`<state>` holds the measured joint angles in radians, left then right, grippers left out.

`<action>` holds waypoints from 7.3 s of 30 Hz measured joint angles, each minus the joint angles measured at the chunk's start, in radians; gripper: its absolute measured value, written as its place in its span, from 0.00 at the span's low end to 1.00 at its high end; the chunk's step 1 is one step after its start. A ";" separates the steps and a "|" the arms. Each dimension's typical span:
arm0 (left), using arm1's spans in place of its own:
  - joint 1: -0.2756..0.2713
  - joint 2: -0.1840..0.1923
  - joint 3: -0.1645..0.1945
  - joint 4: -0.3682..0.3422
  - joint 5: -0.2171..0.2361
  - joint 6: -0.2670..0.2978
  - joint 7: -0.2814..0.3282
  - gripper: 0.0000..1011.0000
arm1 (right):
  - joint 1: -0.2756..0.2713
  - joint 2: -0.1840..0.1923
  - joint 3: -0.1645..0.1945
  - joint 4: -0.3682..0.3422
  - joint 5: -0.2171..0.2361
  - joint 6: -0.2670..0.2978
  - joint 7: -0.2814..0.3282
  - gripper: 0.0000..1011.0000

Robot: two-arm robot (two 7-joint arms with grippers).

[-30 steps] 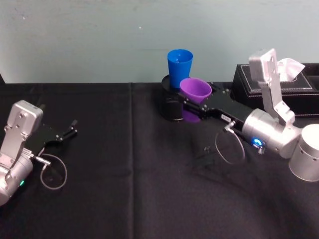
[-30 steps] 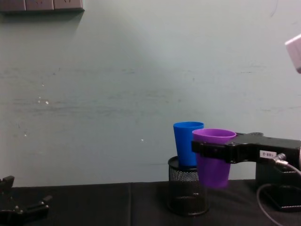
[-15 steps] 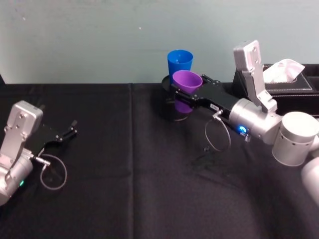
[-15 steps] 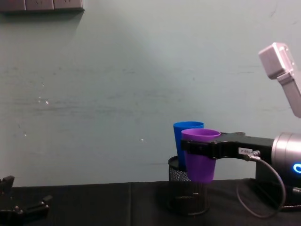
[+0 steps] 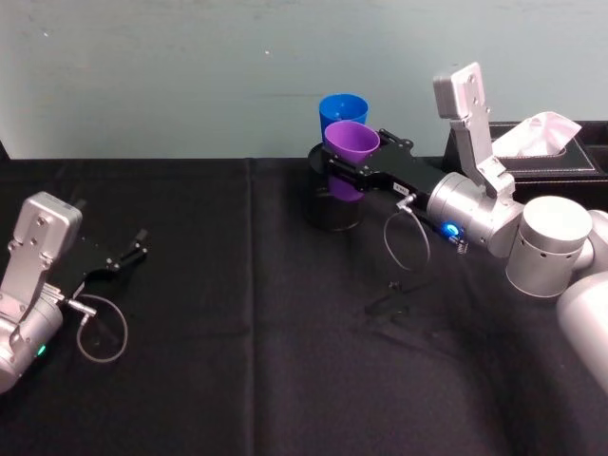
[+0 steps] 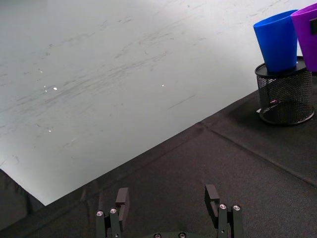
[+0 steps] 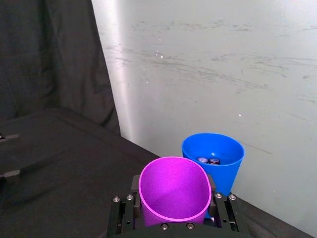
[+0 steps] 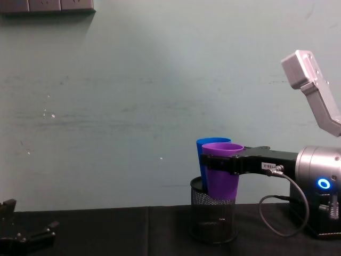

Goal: Pick up one cup with a gripper and tap it against the other cup.

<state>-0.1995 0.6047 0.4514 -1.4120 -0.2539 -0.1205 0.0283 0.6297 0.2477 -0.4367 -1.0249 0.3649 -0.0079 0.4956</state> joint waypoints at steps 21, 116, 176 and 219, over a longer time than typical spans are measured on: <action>0.000 0.000 0.000 0.000 0.000 0.000 0.000 0.99 | 0.100 -0.061 0.022 0.164 -0.001 -0.026 0.036 0.72; 0.000 0.000 0.000 0.000 0.000 0.000 0.000 0.99 | 0.109 -0.065 0.027 0.175 0.000 -0.020 0.037 0.72; 0.000 0.000 0.000 0.000 0.000 0.000 0.000 0.99 | 0.093 -0.055 0.024 0.144 -0.001 -0.017 0.048 0.72; 0.000 0.000 0.000 0.000 0.000 0.000 0.000 0.99 | -0.363 0.166 0.009 -0.308 0.007 -0.111 0.019 0.72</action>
<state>-0.1995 0.6047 0.4514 -1.4120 -0.2539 -0.1206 0.0282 0.2665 0.4137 -0.4280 -1.3329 0.3721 -0.1184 0.5149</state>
